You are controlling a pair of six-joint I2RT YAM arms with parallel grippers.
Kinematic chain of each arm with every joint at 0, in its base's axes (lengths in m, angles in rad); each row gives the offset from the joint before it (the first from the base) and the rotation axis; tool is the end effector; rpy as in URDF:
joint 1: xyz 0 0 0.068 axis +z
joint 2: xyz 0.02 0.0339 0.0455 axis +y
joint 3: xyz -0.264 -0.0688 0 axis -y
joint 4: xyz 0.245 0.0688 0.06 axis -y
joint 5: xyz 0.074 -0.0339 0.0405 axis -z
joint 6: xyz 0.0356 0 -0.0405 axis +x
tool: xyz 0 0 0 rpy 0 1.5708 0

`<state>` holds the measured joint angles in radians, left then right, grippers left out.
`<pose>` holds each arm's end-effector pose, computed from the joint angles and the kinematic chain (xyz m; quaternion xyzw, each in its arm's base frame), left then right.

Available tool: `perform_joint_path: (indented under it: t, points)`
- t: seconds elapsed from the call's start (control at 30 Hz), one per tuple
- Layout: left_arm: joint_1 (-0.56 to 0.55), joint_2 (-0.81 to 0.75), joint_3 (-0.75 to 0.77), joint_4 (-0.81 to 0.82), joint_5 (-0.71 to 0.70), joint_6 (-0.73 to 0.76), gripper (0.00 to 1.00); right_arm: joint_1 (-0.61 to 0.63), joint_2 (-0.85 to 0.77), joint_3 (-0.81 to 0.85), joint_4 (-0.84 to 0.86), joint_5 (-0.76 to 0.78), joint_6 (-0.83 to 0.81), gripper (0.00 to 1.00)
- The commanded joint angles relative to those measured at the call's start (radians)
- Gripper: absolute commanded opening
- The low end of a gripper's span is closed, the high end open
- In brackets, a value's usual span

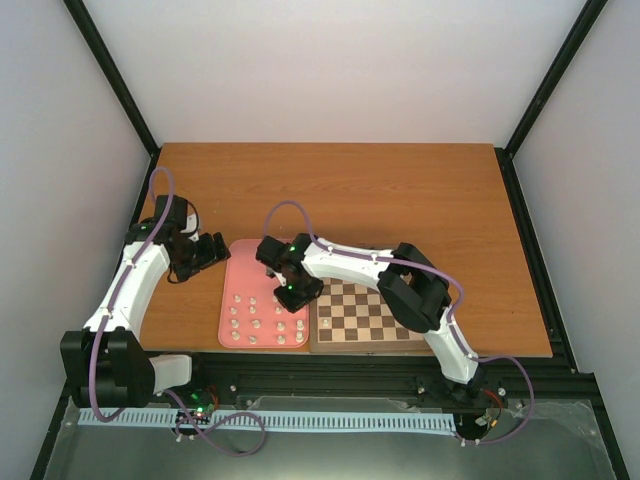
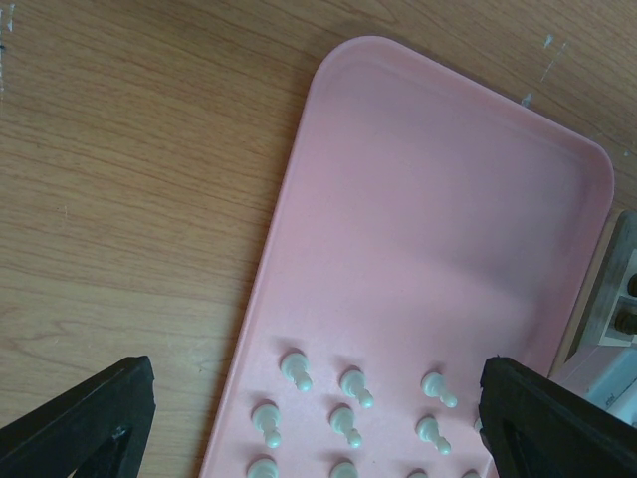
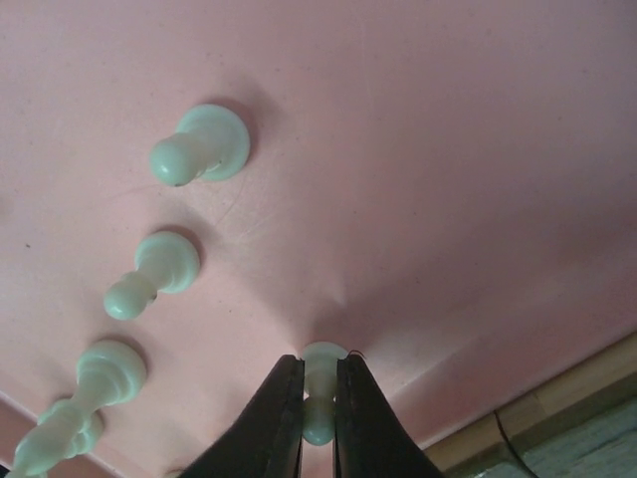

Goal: Set up the chess pieces on the board
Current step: Pick up the chess piece from the storage box.

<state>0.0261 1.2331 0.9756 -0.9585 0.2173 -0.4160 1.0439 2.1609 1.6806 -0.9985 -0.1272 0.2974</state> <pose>0.2226 -0.0019 0.2562 -0.1959 0.9589 -0.1387 0.1514 0.2083 0.3670 0.1640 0.3662 -0.9272 -0.0783 0.0035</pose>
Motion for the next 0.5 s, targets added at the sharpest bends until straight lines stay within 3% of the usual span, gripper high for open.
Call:
perform_joint_path:
  t: [0.0, 0.23, 0.47]
  points:
    - [0.004, -0.001, 0.039, 0.004, -0.002, -0.010, 1.00, -0.003, -0.008, 0.005, 0.000, 0.017, 0.007, 0.03]
    - [0.004, -0.006, 0.038, 0.003, -0.001, -0.011, 1.00, -0.004, -0.143, -0.031, 0.040, 0.101, 0.044, 0.03]
    - [0.004, -0.013, 0.029, 0.006, 0.006, -0.012, 1.00, -0.008, -0.363, -0.188, 0.060, 0.229, 0.128, 0.03]
